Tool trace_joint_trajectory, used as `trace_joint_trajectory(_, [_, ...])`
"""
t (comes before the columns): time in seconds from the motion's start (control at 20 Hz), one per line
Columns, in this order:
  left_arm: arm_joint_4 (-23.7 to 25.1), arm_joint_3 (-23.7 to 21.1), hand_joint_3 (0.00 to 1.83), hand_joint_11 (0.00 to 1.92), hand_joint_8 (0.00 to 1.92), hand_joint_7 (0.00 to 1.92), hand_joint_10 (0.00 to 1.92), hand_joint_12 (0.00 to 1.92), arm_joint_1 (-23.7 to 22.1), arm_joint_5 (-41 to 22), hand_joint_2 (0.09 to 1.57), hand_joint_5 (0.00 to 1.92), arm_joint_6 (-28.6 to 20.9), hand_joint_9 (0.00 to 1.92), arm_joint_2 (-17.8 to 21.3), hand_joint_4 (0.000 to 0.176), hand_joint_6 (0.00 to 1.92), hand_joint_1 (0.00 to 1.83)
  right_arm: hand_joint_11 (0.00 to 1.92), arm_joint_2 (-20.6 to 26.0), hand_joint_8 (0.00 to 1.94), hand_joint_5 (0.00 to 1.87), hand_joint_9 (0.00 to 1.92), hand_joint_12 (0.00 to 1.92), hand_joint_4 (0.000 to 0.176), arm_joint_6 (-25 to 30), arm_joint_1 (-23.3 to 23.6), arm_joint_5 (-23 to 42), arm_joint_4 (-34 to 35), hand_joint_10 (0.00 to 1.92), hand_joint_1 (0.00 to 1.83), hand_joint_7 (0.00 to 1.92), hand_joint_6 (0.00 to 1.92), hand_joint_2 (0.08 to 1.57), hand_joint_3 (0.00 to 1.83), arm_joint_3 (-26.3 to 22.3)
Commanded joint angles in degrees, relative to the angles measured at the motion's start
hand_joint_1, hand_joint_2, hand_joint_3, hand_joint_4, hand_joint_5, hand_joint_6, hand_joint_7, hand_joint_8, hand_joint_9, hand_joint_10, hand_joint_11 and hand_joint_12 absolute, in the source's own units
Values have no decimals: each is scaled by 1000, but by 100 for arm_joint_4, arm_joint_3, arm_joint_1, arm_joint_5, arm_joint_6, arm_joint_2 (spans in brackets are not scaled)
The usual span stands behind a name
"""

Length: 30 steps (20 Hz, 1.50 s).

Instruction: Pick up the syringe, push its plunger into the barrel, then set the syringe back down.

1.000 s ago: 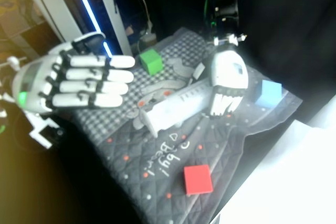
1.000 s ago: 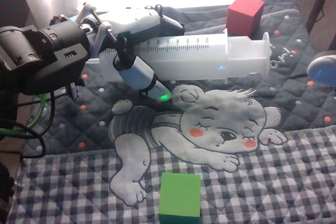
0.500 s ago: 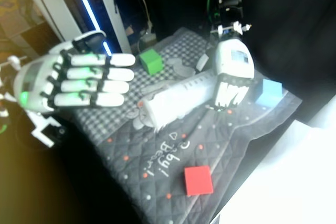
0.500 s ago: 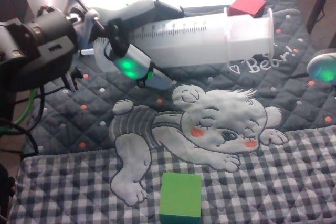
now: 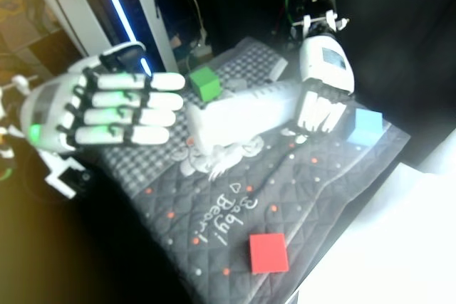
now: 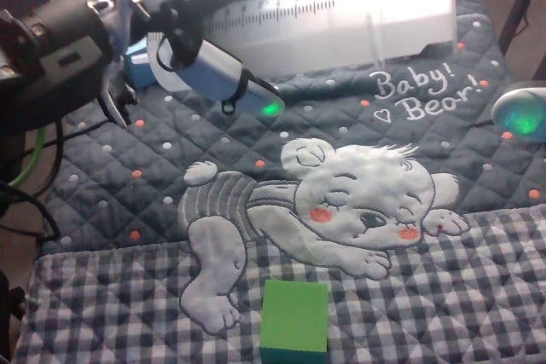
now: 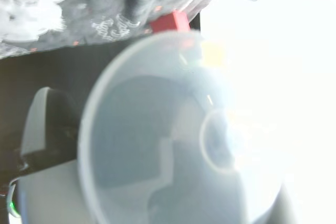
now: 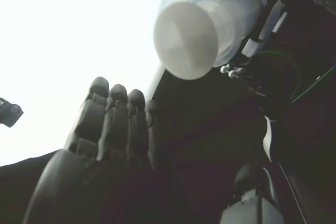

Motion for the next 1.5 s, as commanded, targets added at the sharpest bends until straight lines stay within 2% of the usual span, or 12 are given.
trace_joint_trajectory(0.0, [-218, -8, 145, 1622, 1921, 1486, 1921, 1921, -119, -799, 1107, 1343, -101, 1589, 52, 0, 1921, 1443, 81, 23, 3, 156, 127, 50, 0, 43, 64, 710, 133, 3, 9, 155, 1, 869, 4, 5])
trace_joint_trajectory(0.35, [-312, -48, 147, 1622, 1921, 1460, 1921, 1921, -168, -927, 1049, 1303, -137, 1571, 217, 0, 1921, 1554, 76, 9, 0, 130, 102, 49, 0, 45, 64, 717, 213, 0, 33, 134, 0, 847, 0, 6])
trace_joint_trajectory(0.55, [-314, -55, 192, 1639, 1921, 1506, 1921, 1921, -210, -980, 1050, 1329, -184, 1599, 236, 0, 1921, 1525, 30, -72, 0, 82, 15, 29, 0, 55, 62, 717, 220, 0, 37, 57, 0, 805, 0, 6])
trace_joint_trajectory(0.75, [-310, -65, 426, 1645, 1921, 1533, 1921, 1921, -256, -1012, 953, 1395, -199, 1609, 263, 0, 1921, 1524, 47, -179, 5, 94, 34, 40, 0, 92, 43, 716, 220, 10, 0, 56, 8, 857, 9, 20])
trace_joint_trajectory(0.9, [-298, -75, 433, 1649, 1921, 1529, 1921, 1921, -310, -1047, 947, 1421, -242, 1603, 275, 0, 1921, 1529, 75, -209, 10, 144, 63, 59, 0, 141, 17, 714, 220, 15, 0, 82, 19, 862, 4, 41])
trace_joint_trajectory(1.0, [-291, -84, 425, 1627, 1921, 1504, 1921, 1921, -336, -1057, 940, 1419, -245, 1579, 275, 0, 1921, 1535, 26, -216, 0, 35, 2, 36, 0, 166, 17, 714, 219, 0, 0, 6, 0, 827, 0, 46])
trace_joint_trajectory(1.3, [-224, -115, 449, 1633, 1921, 1502, 1921, 1921, -385, -1055, 930, 1401, -254, 1582, 272, 0, 1921, 1520, 20, -267, 3, 40, 0, 29, 0, 225, 17, 713, 208, 0, 0, 10, 7, 847, 3, 93])
trace_joint_trajectory(1.45, [-188, -124, 457, 1629, 1921, 1504, 1921, 1921, -415, -1032, 927, 1400, -254, 1586, 266, 0, 1921, 1521, 0, -321, 0, 1, 0, 14, 0, 277, 17, 711, 168, 0, 0, 0, 0, 808, 0, 123])
